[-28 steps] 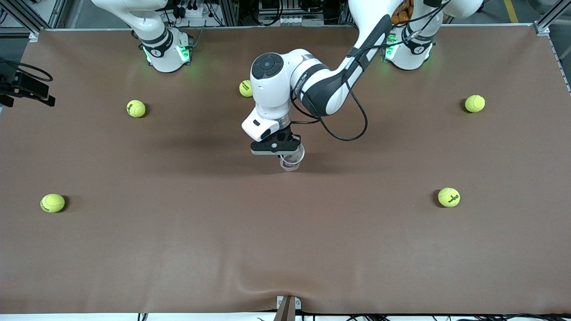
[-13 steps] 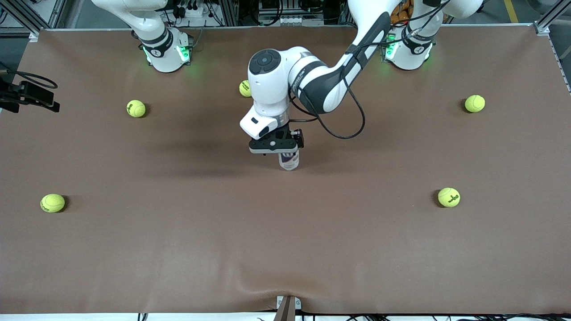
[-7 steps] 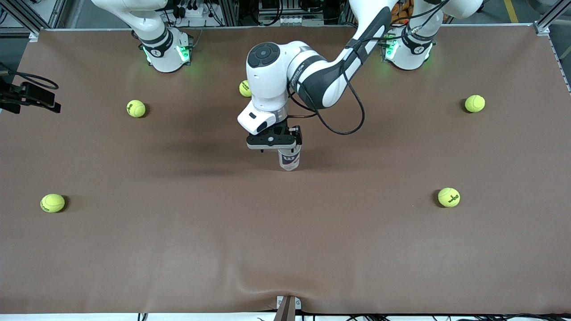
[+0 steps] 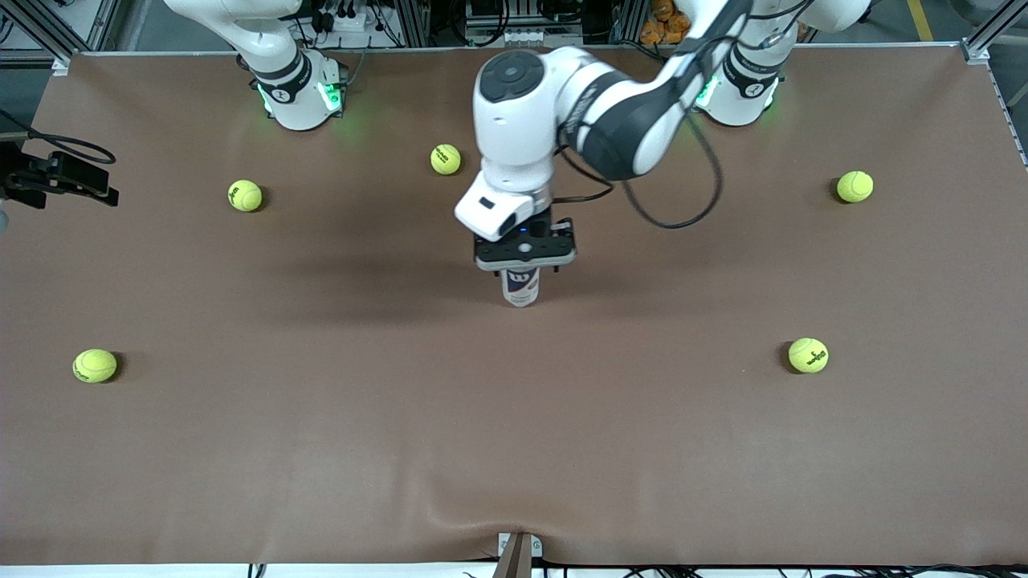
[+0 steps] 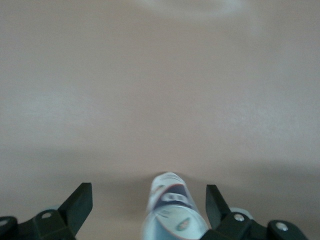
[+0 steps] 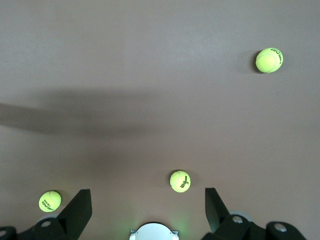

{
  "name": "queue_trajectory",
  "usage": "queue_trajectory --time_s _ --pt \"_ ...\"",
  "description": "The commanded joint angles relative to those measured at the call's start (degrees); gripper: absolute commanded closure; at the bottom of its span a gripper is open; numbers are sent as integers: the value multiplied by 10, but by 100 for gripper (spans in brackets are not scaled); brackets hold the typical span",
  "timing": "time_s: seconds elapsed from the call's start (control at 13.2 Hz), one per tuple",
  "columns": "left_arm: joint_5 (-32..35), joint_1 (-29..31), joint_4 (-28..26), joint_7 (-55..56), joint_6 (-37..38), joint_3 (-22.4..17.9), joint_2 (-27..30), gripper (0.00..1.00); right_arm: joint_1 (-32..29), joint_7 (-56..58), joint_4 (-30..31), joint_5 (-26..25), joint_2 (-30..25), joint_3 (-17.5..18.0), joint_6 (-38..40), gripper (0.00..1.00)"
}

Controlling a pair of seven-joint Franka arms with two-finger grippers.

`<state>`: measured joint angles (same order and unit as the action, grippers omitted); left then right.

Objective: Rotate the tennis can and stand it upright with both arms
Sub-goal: 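Open the left gripper and withdraw it from the standing can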

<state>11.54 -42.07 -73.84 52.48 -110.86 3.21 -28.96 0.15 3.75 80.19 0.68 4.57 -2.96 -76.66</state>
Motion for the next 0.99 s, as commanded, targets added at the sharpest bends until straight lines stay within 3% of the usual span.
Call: queue_trajectory --time_s 0.0,0.23,0.91 --pt "-32 54 -7 -80 39 1 47 0 -1 -1 -3 4 -2 -1 -1 0" --pt "-30 116 -10 -142 64 0 90 0 -1 -1 -4 4 -2 -2 1 0" --pt "-41 308 -10 -470 118 1 141 0 -2 0 -4 4 -2 -2 0 0"
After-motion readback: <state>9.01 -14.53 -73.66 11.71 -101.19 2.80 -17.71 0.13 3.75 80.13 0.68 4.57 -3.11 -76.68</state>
